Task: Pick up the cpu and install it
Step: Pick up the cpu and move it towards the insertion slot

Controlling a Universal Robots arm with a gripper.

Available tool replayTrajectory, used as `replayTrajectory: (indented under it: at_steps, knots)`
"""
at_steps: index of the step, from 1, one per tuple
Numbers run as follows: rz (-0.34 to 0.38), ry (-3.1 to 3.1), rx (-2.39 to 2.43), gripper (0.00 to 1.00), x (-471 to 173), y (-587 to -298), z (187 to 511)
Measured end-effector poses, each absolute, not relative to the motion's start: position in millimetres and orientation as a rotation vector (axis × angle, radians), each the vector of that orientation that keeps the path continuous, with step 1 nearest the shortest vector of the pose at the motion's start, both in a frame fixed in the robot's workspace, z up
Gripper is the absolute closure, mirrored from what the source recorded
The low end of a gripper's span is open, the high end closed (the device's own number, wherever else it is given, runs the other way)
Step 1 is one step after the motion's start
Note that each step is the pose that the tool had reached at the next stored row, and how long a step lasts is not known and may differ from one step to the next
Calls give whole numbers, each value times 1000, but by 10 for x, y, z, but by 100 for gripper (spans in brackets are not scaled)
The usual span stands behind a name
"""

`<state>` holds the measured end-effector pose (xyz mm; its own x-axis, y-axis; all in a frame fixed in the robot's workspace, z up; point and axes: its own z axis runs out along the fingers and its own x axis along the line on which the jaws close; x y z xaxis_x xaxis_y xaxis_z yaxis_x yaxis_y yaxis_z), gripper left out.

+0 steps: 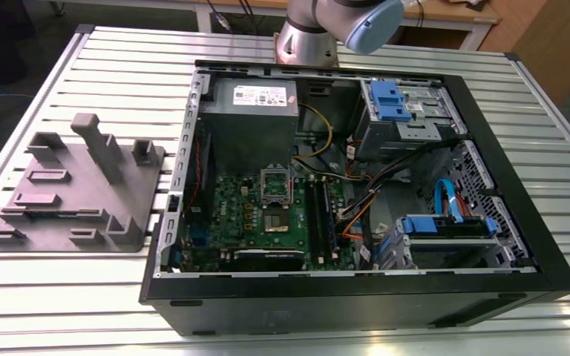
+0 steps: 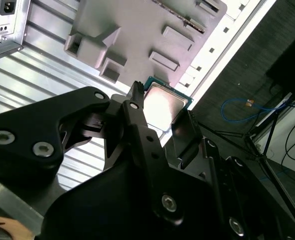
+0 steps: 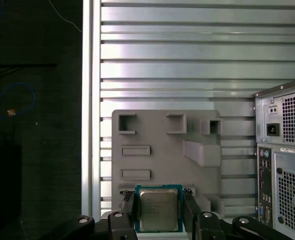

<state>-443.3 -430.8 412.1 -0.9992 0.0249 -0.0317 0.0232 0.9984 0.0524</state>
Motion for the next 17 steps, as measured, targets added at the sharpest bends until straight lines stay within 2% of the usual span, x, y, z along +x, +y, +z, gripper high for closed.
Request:
replayTrajectory:
  at_steps: [17]
  knots:
    - [81,3108,37,53,-4333,-4308,4120]
